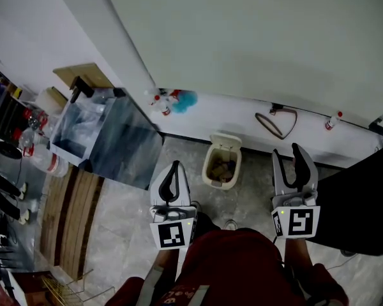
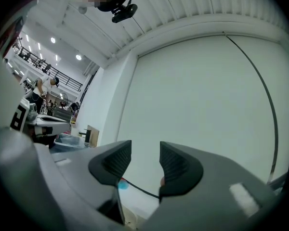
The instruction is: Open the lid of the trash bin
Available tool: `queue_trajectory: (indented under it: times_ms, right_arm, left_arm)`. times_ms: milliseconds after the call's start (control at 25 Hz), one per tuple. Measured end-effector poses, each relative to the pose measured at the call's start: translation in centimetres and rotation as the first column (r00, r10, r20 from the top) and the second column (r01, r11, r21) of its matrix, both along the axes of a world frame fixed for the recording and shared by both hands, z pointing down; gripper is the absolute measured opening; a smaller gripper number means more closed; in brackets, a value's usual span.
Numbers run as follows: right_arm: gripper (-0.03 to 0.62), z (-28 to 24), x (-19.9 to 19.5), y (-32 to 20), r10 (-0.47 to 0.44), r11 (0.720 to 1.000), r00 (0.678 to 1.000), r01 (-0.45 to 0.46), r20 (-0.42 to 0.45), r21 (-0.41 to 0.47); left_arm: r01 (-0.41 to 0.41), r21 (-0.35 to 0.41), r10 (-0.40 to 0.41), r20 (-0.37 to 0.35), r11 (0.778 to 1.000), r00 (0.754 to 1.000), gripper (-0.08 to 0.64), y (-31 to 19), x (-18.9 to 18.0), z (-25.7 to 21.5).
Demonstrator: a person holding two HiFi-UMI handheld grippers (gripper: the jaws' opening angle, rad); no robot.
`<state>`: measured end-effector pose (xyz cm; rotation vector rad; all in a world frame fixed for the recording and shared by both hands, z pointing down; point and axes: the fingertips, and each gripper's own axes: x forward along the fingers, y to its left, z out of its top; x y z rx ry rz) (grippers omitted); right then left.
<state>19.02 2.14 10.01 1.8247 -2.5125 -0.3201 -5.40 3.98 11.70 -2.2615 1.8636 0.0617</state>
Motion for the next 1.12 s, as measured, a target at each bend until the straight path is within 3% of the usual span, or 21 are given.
queue_trajectory:
  times_ms: [200,440,520,1120]
  right_arm:
    - [0.130,0.2,0.1,0.2,0.000,1.000,1.000,0.000,-0.005,-0.006]
    - [0.000,0.5,0.4,0.4,0.009,1.000,1.000,-0.009,-0.009,-0.016]
    - [0.000,0.6,0.5,0.5,0.014,1.000,1.000,-0.014,-0.010,-0.022]
    - [0.000,1.2,-1.0,1.2,-0.003,0.999,1.000,0.002,-0.031,-0.032]
  left_arm:
    - [-0.020,0.001,0.020,0.000,1.000,1.000,0.005,-0.1,0.7,0.0]
    - [-0.039,-0.001,0.039,0.002,0.999,0.999,0.005,-0.1,1.4,0.2]
    - [-0.052,0.020,0.052,-0.005,0.998,0.999,0.005,0.0,1.7,-0.2]
    - [-0.051,-0.019,0.051,-0.006,0.999,0.999,0.005,0.8,0.7,0.6]
